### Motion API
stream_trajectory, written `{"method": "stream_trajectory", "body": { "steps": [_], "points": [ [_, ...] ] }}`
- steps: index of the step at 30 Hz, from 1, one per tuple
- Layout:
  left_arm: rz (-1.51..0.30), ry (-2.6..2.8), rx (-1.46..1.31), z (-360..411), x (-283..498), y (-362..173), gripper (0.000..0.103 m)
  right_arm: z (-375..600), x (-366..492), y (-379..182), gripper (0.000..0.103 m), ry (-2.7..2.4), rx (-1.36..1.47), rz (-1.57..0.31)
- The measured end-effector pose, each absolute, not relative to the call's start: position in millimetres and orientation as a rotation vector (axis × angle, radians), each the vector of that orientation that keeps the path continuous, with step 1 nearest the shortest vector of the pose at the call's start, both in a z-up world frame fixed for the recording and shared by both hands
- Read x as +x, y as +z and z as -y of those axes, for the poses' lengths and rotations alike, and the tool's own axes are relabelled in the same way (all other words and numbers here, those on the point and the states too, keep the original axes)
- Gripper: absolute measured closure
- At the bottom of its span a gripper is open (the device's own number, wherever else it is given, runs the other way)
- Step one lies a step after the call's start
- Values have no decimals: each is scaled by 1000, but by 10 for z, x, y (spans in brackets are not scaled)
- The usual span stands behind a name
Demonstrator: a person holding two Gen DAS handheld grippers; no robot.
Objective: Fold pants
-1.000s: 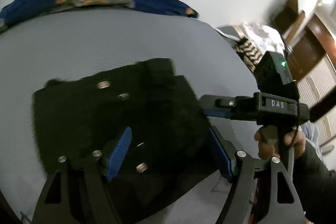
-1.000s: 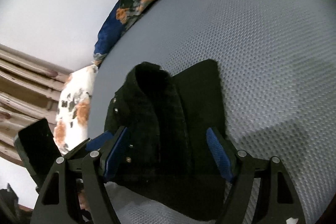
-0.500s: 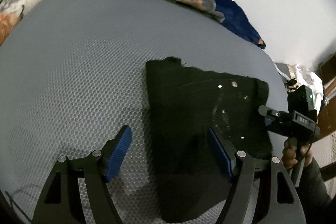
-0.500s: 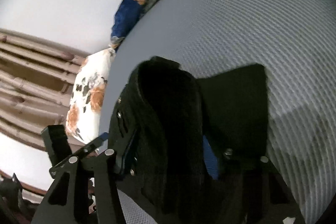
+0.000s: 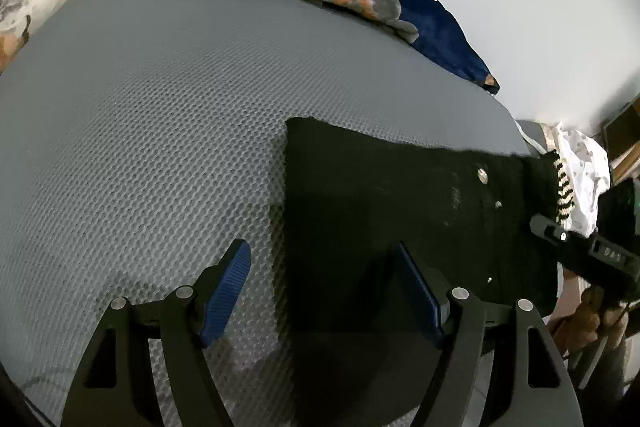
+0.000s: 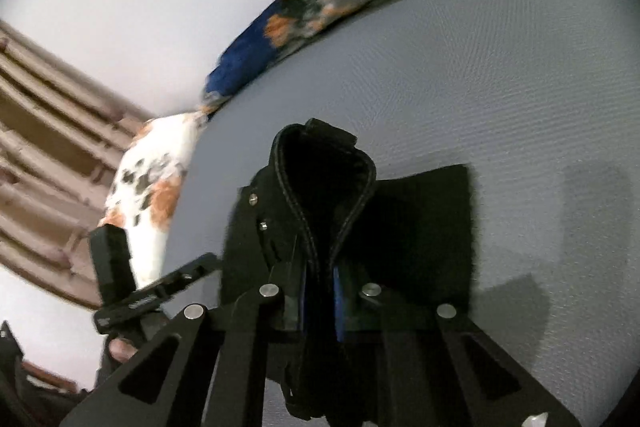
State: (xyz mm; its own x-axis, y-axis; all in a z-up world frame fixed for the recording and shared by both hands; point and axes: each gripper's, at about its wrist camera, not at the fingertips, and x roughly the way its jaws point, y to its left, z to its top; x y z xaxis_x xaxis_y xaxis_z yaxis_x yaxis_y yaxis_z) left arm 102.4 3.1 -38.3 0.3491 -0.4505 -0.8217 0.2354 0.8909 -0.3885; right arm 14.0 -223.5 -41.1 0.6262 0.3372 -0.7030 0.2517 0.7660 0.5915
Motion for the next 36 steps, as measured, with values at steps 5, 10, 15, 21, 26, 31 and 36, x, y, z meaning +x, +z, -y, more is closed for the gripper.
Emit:
{"method": "stream_trajectory", "body": {
  "steps": [5,10,15,21,26,31,36],
  "points": [
    [-1148,-451,-159,142,1084,-462,29,2482,34,-864,93,-54,780,-963],
    [-1187,-420,-52,337,1176,-648,29,2493,62,-922,89,-63,785,-974],
    [-1181,-419,14,454,1212,-718,29,2441,78,-869,79,-97,761,-988],
    [-1215,-455,-25,393,1101,-676,29,2309,-118,-676,75,-163,653,-1019],
    [-1218,-478,-19,367,879,-659,29,2199,-371,-513,75,-195,584,-1011],
    [-1227,-485,6,355,725,-650,29,2047,-476,-509,75,-163,566,-1015],
    [-1226,-487,14,303,597,-631,29,1922,-502,-550,88,-171,493,-1036]
  ]
}}
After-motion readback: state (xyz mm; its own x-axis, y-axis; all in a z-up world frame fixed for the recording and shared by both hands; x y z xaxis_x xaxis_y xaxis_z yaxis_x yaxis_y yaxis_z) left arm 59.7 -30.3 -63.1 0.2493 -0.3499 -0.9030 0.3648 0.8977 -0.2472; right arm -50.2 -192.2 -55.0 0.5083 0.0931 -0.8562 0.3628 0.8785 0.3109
